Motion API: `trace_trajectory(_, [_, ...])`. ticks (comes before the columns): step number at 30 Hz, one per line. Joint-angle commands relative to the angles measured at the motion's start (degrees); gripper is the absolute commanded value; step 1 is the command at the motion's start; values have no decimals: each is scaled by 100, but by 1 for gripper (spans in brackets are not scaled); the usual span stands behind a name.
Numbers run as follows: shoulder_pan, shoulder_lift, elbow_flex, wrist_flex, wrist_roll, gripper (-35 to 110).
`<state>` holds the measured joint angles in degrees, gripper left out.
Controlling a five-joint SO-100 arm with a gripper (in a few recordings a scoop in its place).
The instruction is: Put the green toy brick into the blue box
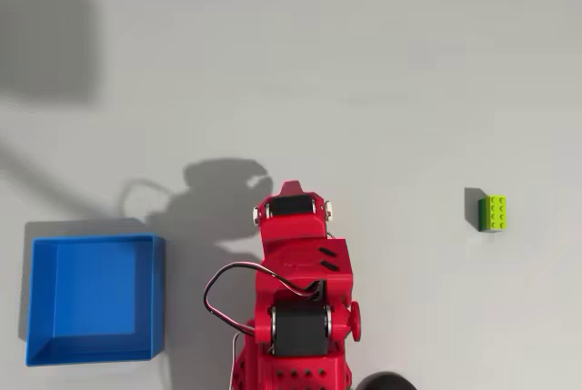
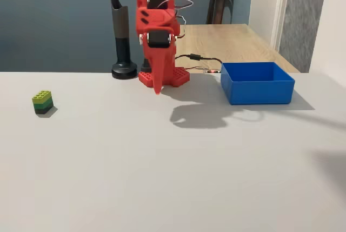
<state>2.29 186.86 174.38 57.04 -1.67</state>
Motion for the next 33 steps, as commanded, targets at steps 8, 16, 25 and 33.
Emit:
trace_trajectory(8, [264,-360,-1354,-18,123,10])
trace_trajectory(16, [800,-2162,-2435,-18,650,12])
trace_trajectory(25, [1846,-3814,-3665,396,1494,25])
trace_trajectory(33, [2962,-5036,-4632,976,2232,32])
